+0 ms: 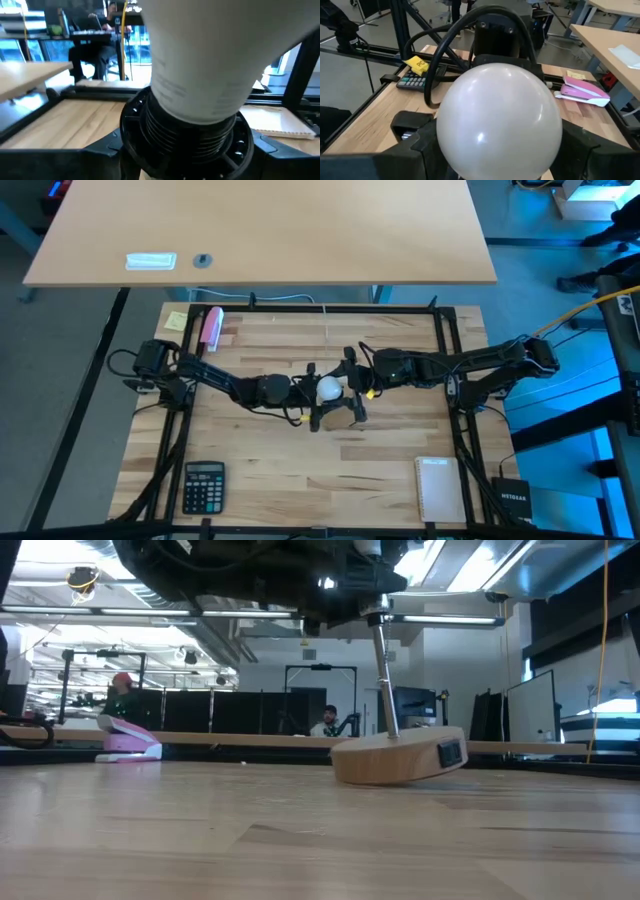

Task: Screw lightbulb
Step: Remove the white lightbulb from the brown lamp

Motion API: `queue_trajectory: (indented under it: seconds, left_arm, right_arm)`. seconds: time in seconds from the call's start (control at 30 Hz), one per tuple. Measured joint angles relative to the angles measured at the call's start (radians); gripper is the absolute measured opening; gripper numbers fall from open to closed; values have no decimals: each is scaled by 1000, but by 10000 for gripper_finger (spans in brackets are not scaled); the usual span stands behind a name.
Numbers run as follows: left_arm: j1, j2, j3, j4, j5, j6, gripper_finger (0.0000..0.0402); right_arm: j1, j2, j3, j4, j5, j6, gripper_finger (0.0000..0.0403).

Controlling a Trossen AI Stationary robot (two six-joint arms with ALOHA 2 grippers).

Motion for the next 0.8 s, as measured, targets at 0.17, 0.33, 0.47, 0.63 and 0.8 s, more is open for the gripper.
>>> queue_trajectory:
  seconds: [0.17, 0.33, 0.47, 0.63, 0.8]
  left_arm:
    - [-1, 9, 0, 3, -62, 10, 176]
    - [-7, 3, 0, -22, -114, 23, 153]
    - [-30, -51, 0, -77, -119, 21, 153]
    - [-61, -141, 1, -168, -43, 3, 153]
    - [-61, -158, 8, -145, 164, -48, 153]
  right_arm:
    - [0, 0, 0, 5, 4, 2, 254]
    - [-1, 0, -1, 21, 7, 17, 254]
    - [0, 0, 6, 47, 5, 24, 254]
    - [0, 0, 12, 113, -125, 41, 254]
    - [-1, 0, 11, 216, -369, 40, 254]
